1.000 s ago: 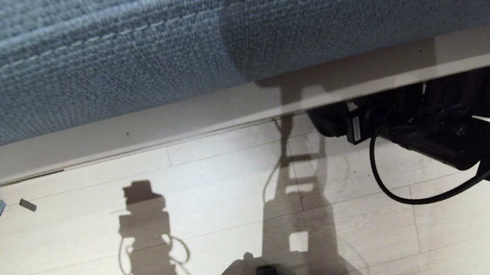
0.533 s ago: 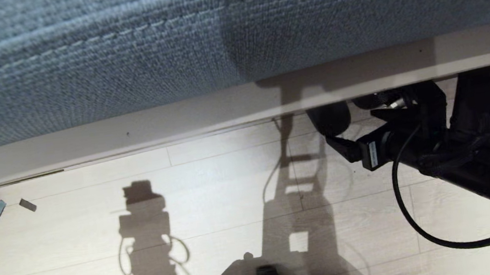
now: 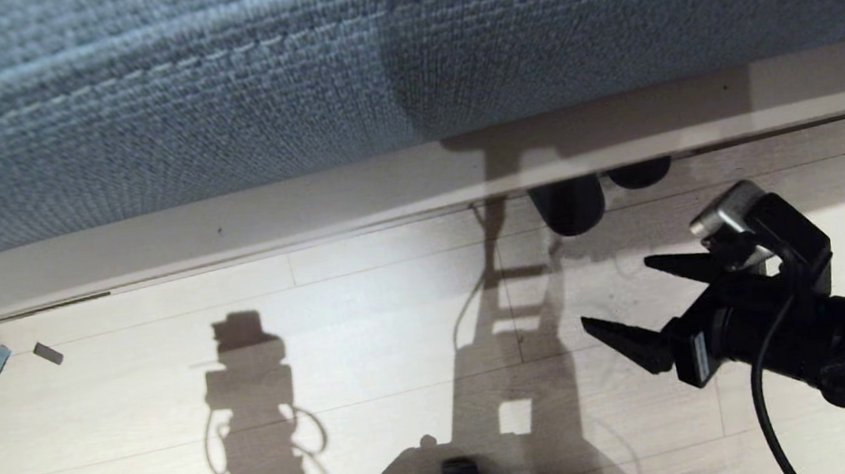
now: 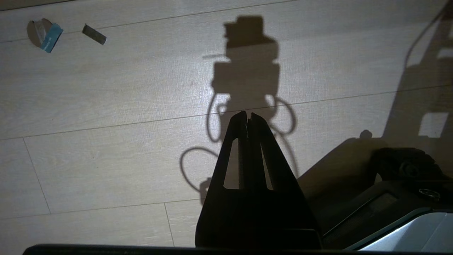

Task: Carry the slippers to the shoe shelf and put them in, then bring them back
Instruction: Pick up the slippers in the shoe cabinet

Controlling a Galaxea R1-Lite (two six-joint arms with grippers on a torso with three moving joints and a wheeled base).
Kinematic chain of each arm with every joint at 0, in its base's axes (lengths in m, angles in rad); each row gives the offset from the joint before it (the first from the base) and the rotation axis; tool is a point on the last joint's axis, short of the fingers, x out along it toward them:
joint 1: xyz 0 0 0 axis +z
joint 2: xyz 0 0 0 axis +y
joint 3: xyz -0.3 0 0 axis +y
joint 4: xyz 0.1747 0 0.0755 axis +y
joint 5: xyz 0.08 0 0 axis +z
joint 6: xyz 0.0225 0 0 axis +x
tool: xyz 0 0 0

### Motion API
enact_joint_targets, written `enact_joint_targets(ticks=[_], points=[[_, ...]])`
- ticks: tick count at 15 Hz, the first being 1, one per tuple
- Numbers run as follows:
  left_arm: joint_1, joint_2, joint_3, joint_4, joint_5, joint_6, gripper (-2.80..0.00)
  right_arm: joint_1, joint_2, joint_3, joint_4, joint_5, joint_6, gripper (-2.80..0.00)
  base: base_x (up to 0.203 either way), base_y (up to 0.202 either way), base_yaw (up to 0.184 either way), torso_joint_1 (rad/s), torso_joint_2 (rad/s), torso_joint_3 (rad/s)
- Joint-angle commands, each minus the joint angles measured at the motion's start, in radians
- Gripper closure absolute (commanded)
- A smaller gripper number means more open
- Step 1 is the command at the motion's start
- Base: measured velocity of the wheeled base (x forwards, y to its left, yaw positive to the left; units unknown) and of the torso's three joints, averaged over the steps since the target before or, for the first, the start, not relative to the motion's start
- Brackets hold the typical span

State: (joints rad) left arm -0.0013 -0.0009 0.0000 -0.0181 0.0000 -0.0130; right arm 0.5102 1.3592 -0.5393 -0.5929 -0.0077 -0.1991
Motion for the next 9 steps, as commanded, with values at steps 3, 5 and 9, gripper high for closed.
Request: enact_joint_targets(ticks=[3, 5, 9], points=[[0.000, -0.001, 0.008, 0.000, -0.002, -0.001, 0.00, 0.001, -0.171, 0.036, 0.157, 0.200, 0.002, -2.80, 0.000, 0.000, 0.000, 0.000, 0.00, 0.000], [0.001, -0.001, 0.008, 0.000, 0.000, -0.001, 0.00, 0.001, -0.251, 0.029, 0.304, 0.306, 0.008, -2.80, 0.000, 0.000, 0.000, 0.000, 0.00, 0.000], [0.001, -0.001, 0.008, 0.000, 0.000, -0.001, 0.00, 0.001, -0.345, 0.035, 0.363, 0.363, 0.016, -2.80, 0.000, 0.000, 0.000, 0.000, 0.00, 0.000]])
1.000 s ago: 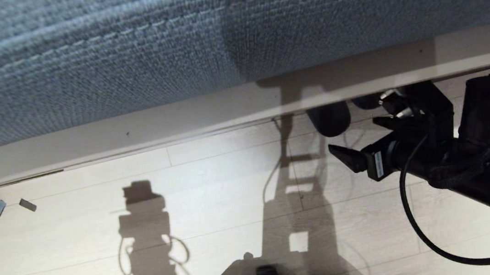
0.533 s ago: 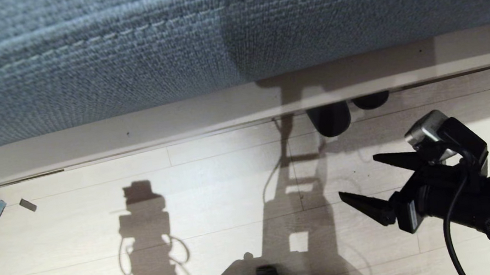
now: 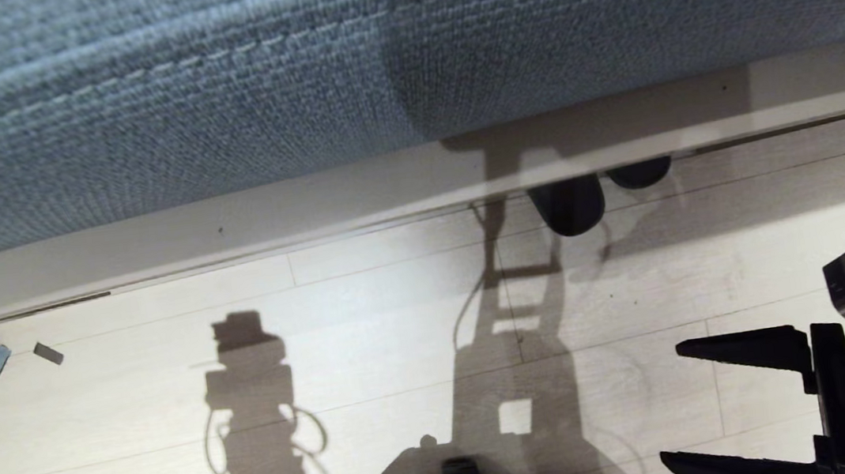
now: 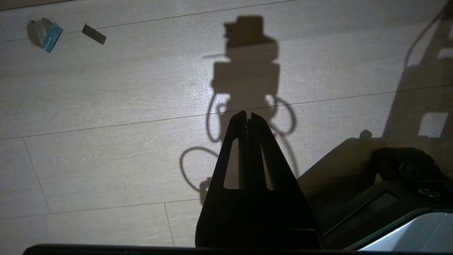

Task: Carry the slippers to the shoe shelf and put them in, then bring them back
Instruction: Pick up the slippers in the shoe cabinet

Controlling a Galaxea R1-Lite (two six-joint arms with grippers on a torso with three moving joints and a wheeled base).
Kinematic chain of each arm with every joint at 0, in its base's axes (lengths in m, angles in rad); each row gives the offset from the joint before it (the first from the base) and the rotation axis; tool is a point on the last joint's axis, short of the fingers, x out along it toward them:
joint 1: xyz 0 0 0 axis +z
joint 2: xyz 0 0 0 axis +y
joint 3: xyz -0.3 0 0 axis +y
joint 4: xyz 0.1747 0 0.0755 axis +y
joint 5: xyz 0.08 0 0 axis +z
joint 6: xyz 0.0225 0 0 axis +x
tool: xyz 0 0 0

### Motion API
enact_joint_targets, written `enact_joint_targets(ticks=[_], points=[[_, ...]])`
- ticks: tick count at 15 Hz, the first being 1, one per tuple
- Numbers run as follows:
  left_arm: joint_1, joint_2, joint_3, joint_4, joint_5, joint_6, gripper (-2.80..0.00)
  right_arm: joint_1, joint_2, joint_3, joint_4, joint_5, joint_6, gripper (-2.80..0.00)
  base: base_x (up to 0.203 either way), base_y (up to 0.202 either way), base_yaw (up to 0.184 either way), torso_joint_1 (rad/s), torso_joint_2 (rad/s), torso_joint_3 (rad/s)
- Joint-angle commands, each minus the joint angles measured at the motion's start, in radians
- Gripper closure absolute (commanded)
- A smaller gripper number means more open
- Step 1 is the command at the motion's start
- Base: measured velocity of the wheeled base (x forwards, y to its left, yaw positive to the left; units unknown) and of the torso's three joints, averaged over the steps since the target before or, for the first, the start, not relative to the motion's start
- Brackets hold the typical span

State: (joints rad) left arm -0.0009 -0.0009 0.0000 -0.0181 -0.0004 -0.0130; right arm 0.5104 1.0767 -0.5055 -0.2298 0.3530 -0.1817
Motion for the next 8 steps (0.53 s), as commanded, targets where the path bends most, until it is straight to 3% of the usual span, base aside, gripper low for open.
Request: enact_joint_targets(ticks=[1, 8], points=[[0.001, -0.001, 0.008, 0.000, 0.000, -0.001, 0.00, 0.000, -0.090, -0.004, 0.016, -0.006, 0.001, 0.00, 0.000, 0.000, 0.000, 0.000, 0.00, 0.000], [0.000, -0.001, 0.008, 0.000, -0.001, -0.001, 0.00, -0.001, -0.341, -0.060, 0.245, -0.108, 0.055, 0.00, 0.000, 0.000, 0.000, 0.000, 0.00, 0.000]])
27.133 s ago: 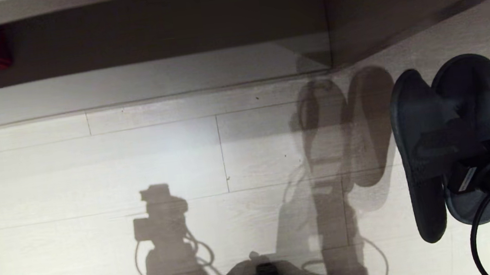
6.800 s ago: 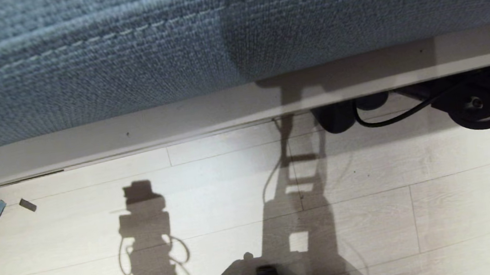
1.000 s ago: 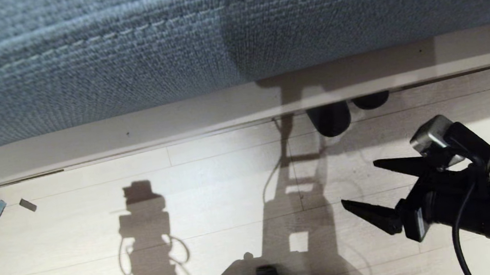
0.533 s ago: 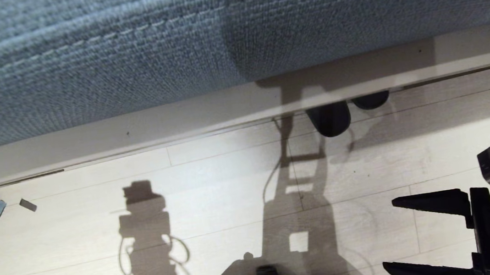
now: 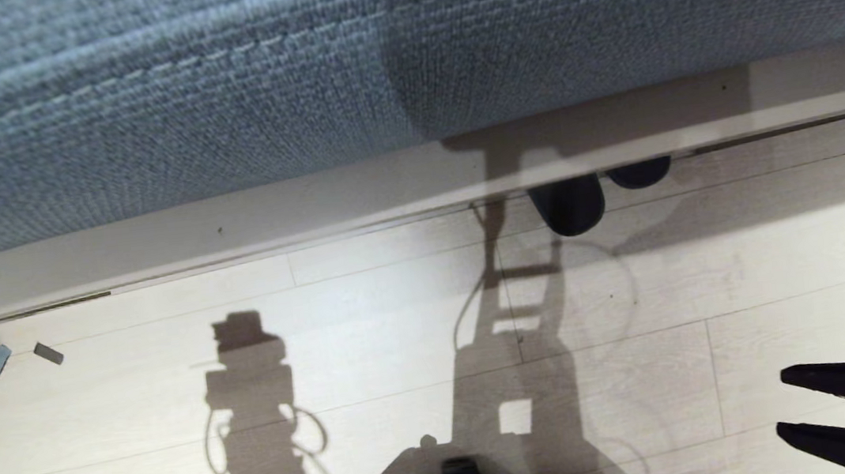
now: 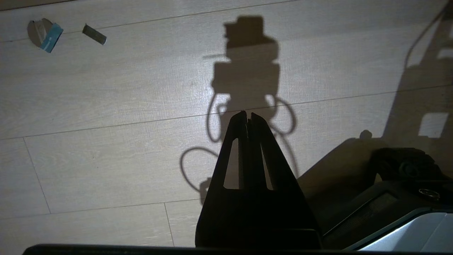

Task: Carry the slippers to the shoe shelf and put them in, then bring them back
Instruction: Pick up the slippers in the shoe cabinet

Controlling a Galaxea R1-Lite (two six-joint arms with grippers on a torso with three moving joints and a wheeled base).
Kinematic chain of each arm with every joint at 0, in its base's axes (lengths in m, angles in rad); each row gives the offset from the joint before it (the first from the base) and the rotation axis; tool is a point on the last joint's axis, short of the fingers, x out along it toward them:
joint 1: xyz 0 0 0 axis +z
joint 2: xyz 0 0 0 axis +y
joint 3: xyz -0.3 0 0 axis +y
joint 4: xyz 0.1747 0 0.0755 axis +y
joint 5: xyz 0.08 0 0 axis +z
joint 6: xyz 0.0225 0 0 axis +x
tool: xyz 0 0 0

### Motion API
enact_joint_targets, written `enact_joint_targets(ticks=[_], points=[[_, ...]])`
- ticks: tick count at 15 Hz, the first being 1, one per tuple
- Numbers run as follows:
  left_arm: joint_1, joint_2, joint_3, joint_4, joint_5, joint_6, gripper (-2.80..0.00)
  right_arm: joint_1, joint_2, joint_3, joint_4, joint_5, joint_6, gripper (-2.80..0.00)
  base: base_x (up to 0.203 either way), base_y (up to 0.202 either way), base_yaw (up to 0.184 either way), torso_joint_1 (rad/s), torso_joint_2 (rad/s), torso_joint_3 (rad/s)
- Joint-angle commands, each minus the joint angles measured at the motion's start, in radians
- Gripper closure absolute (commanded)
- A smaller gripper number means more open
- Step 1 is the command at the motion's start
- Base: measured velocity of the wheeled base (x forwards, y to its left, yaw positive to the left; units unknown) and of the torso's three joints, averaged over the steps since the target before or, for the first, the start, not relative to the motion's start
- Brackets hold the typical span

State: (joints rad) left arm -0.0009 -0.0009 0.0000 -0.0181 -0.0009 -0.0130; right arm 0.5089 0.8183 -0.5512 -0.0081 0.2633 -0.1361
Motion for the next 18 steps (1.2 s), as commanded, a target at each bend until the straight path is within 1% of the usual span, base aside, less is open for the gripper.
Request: enact_joint_targets(ticks=[1, 3, 4, 6, 7, 10, 12, 14, 15, 16, 18], points=[[0.001, -0.001, 0.008, 0.000, 0.001, -0.001, 0.00, 0.000, -0.109, -0.023, 0.035, -0.041, 0.022, 0.00, 0.000, 0.000, 0.000, 0.000, 0.00, 0.000], [-0.001, -0.001, 0.008, 0.000, -0.001, 0.001, 0.00, -0.001, -0.178, -0.070, 0.071, -0.118, 0.031, 0.00, 0.000, 0.000, 0.000, 0.000, 0.00, 0.000], [0.000, -0.001, 0.008, 0.000, -0.001, 0.001, 0.00, -0.001, -0.218, -0.101, 0.113, -0.147, 0.032, 0.00, 0.000, 0.000, 0.000, 0.000, 0.00, 0.000], [-0.001, -0.001, 0.008, 0.000, -0.001, 0.001, 0.00, -0.008, -0.305, -0.185, 0.269, -0.198, 0.037, 0.00, 0.000, 0.000, 0.000, 0.000, 0.00, 0.000], [0.000, -0.002, 0.008, 0.000, -0.001, 0.001, 0.00, -0.033, -0.330, -0.214, 0.313, -0.210, 0.040, 0.00, 0.000, 0.000, 0.000, 0.000, 0.00, 0.000], [-0.001, -0.001, 0.008, -0.002, -0.001, 0.002, 0.00, -0.213, -0.408, -0.290, 0.407, -0.229, 0.052, 0.00, 0.000, 0.000, 0.000, 0.000, 0.00, 0.000], [0.000, -0.001, 0.008, -0.001, -0.001, 0.003, 0.00, -0.342, -0.447, -0.293, 0.427, -0.235, 0.053, 0.00, 0.000, 0.000, 0.000, 0.000, 0.00, 0.000], [0.001, -0.001, 0.008, -0.001, -0.001, 0.002, 0.00, -0.440, -0.505, -0.268, 0.431, -0.238, 0.052, 0.00, 0.000, 0.000, 0.000, 0.000, 0.00, 0.000], [-0.001, -0.001, 0.008, 0.000, -0.001, 0.002, 0.00, -0.482, -0.532, -0.253, 0.434, -0.236, 0.052, 0.00, 0.000, 0.000, 0.000, 0.000, 0.00, 0.000], [0.000, -0.002, 0.008, 0.000, -0.001, 0.002, 0.00, -0.503, -0.556, -0.223, 0.434, -0.235, 0.051, 0.00, 0.000, 0.000, 0.000, 0.000, 0.00, 0.000], [0.001, -0.001, 0.008, -0.002, -0.001, 0.002, 0.00, -0.517, -0.622, -0.150, 0.433, -0.226, 0.042, 0.00, 0.000, 0.000, 0.000, 0.000, 0.00, 0.000]])
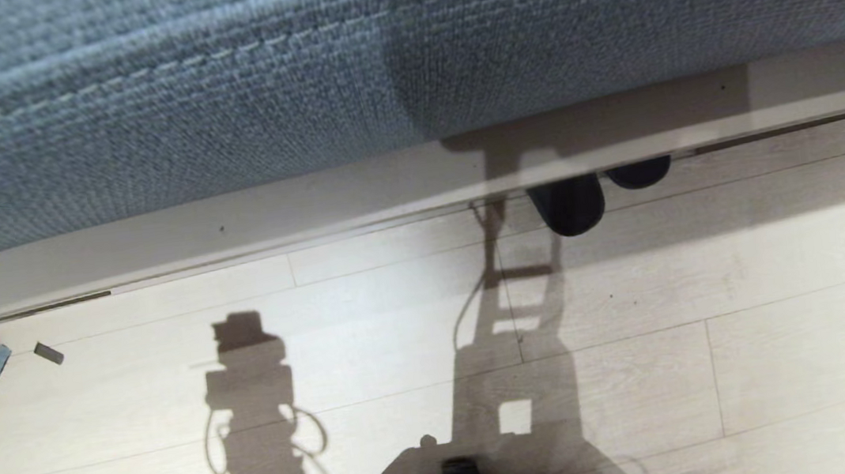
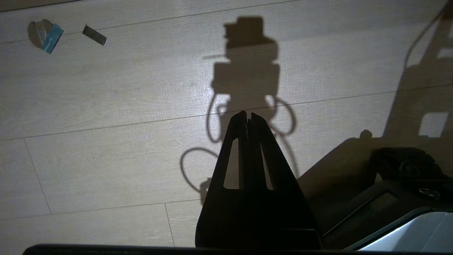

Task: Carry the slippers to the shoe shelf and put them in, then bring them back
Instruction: Pick up the slippers in the shoe cabinet

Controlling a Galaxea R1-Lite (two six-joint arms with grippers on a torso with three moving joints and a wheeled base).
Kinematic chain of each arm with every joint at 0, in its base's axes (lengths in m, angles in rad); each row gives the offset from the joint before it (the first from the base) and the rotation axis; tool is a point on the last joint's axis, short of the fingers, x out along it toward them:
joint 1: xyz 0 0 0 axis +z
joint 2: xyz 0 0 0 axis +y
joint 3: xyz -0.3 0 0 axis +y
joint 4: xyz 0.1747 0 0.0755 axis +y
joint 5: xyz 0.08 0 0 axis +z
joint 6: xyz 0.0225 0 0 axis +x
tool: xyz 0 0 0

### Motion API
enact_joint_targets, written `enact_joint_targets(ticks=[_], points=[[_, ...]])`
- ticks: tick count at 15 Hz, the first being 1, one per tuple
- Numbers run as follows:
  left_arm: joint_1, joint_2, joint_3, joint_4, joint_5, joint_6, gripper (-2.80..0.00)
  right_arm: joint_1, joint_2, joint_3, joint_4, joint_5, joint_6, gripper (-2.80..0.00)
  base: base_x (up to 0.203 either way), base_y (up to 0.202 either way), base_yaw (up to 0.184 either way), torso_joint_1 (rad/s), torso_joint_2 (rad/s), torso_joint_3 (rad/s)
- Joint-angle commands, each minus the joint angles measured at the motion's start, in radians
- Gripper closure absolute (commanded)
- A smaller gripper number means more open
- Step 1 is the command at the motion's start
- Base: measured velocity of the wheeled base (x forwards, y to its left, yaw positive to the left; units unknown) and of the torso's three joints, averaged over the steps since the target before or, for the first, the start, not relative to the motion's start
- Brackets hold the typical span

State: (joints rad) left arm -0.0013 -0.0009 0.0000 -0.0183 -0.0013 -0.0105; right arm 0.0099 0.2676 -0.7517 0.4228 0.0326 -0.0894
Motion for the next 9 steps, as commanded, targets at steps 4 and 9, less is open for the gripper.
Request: enact_joint_targets(ticks=[4, 9], points=[[0.001, -0.001, 0.008, -0.001, 0.000, 0.000, 0.00, -0.016, -0.180, 0.326, -0.072, 0.018, -0.004, 0.00, 0.000, 0.000, 0.000, 0.000, 0.00, 0.000], [0.001, -0.001, 0.008, 0.000, 0.000, 0.000, 0.00, -0.014, -0.258, 0.701, -0.365, 0.020, -0.010, 0.00, 0.000, 0.000, 0.000, 0.000, 0.00, 0.000]])
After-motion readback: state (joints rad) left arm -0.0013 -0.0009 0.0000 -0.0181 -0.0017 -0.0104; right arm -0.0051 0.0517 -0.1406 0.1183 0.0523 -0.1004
